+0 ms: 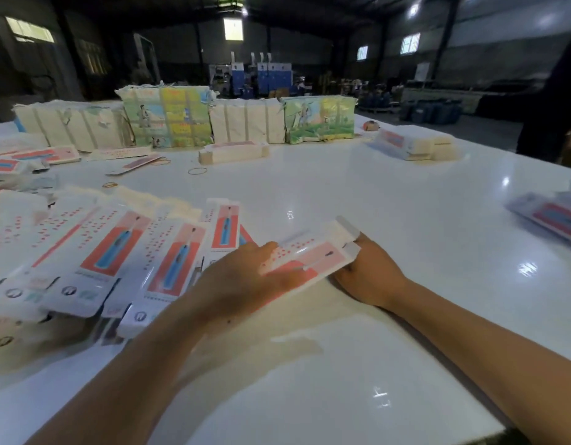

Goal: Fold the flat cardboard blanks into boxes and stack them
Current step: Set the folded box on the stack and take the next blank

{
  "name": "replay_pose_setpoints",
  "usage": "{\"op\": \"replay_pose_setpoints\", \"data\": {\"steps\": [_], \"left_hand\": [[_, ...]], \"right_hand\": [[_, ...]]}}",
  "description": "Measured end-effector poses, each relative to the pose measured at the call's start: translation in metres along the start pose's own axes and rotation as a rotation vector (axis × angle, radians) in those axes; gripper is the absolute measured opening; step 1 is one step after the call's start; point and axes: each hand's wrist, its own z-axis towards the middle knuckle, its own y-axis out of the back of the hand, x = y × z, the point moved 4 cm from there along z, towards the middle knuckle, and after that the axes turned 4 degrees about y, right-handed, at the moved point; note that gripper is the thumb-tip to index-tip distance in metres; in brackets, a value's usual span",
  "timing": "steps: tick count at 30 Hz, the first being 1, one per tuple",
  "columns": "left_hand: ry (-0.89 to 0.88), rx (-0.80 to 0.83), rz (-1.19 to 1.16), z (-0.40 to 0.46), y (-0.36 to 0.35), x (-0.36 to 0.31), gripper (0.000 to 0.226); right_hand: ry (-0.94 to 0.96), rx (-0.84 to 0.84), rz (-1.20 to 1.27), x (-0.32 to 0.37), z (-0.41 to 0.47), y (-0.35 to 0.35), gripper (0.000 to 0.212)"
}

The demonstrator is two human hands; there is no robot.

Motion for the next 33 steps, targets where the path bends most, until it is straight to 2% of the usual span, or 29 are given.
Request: {"op": "replay_pose_setpoints", "data": {"steps": [3, 7, 10, 15, 17, 19, 22, 25, 27, 31, 33], "left_hand": [[0.009, 0.068, 0.110, -0.004, -0.004, -0.001, 0.093], [-0.005, -0.041, 0.091, -0.004, 0.000, -0.001, 0.075], [-0.011, -0.103, 0.081, -0.006, 0.005, 0.000, 0.064], [0.036, -0.254, 0.077, -0.007, 0.018, 0.002, 0.061], [0.072, -0.268, 0.050, -0.007, 0.022, 0.005, 0.069], [0.092, -0.262, 0.010, -0.007, 0.025, 0.007, 0.068], [0.080, -0.205, -0.001, -0.006, 0.022, 0.006, 0.062], [0.058, -0.154, 0.029, -0.006, 0.016, 0.003, 0.052], [0.046, -0.146, 0.043, -0.006, 0.014, 0.003, 0.057], [0.006, -0.147, 0.146, -0.005, 0.012, 0.000, 0.055], [-0.015, -0.165, 0.216, -0.005, 0.010, -0.003, 0.053]], "right_hand": [[0.006, -0.031, 0.059, 0.001, -0.001, 0.001, 0.022], [0.043, -0.039, 0.032, -0.001, 0.000, 0.001, 0.025], [-0.016, -0.171, 0.121, -0.009, -0.001, 0.008, 0.013], [-0.202, -0.384, 0.392, -0.024, -0.006, 0.021, 0.022], [-0.197, -0.506, 0.535, -0.021, -0.011, 0.029, 0.026], [-0.099, -0.573, 0.572, -0.011, -0.016, 0.036, 0.026], [0.051, -0.524, 0.517, 0.006, -0.018, 0.034, 0.022], [0.093, -0.455, 0.479, 0.015, -0.017, 0.028, 0.022], [0.072, -0.435, 0.519, 0.016, -0.018, 0.026, 0.021], [-0.076, -0.389, 0.775, 0.008, -0.015, 0.021, 0.017], [-0.138, -0.321, 0.829, 0.006, -0.012, 0.015, 0.037]]}}
